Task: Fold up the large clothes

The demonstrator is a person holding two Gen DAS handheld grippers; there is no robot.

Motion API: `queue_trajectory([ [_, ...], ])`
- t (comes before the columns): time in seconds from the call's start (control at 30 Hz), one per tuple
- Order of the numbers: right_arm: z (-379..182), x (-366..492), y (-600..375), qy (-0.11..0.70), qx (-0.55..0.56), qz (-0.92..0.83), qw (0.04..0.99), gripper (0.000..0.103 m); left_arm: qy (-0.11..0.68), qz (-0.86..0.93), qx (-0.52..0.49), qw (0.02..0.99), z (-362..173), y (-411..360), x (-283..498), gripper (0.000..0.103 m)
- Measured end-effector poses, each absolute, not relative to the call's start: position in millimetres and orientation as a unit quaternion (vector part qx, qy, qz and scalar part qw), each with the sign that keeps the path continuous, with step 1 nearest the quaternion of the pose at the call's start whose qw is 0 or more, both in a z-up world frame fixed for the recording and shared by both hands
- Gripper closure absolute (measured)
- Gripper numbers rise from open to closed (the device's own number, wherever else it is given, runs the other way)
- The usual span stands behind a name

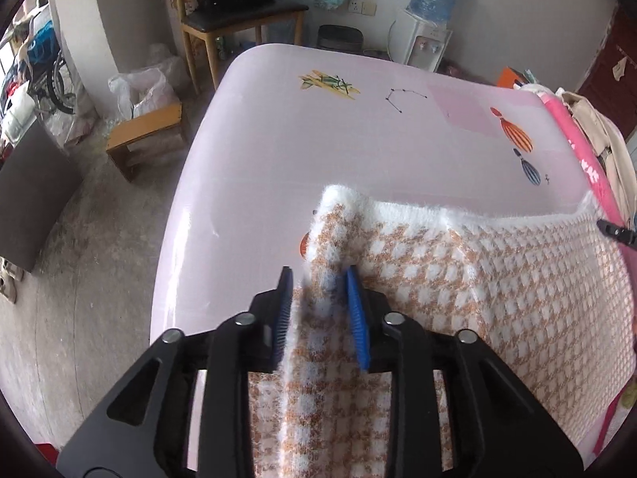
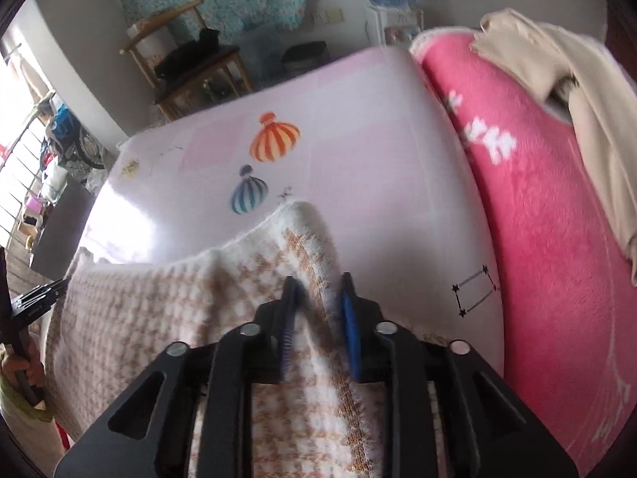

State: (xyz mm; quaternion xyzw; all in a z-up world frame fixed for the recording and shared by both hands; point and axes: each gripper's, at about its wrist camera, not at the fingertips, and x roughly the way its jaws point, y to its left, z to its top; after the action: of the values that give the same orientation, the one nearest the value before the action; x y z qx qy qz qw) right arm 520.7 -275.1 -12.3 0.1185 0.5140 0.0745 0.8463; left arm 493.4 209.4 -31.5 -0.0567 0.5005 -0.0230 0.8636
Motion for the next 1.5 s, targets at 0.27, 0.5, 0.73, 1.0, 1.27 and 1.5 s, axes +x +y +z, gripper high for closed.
queue_trajectory([
  [0.27, 43, 442, -318, 0.452, 0.178, 0.061, 0.872, 0.042, 0.430, -0.038, -0.119, 0.894, 26, 221, 417, 0.040],
  [0.5, 86, 314, -268, 0.416, 0.107, 0.109, 0.896, 0.022, 0.356, -0.070, -0.074, 0.929, 76, 178, 288, 0.014],
  [0.73, 75, 209, -198, 0.420, 0.040, 0.097, 0.901, 0.009, 0.343, -0.087, -0.037, 0.935, 79, 111, 195, 0.008],
  [1.0, 67, 156, -155, 0.404, -0.040, 0.020, 0.914, 0.006, 0.351, -0.003, 0.012, 0.936, 66, 62, 149, 0.008],
  [1.27, 67, 156, -158, 0.402, -0.018, -0.006, 0.915, 0.006, 0.390, 0.011, 0.018, 0.921, 49, 47, 152, 0.008],
  [1.5, 54, 162, -160, 0.423, 0.002, -0.011, 0.906, 0.006, 0.429, 0.041, -0.011, 0.903, 30, 56, 159, 0.008],
])
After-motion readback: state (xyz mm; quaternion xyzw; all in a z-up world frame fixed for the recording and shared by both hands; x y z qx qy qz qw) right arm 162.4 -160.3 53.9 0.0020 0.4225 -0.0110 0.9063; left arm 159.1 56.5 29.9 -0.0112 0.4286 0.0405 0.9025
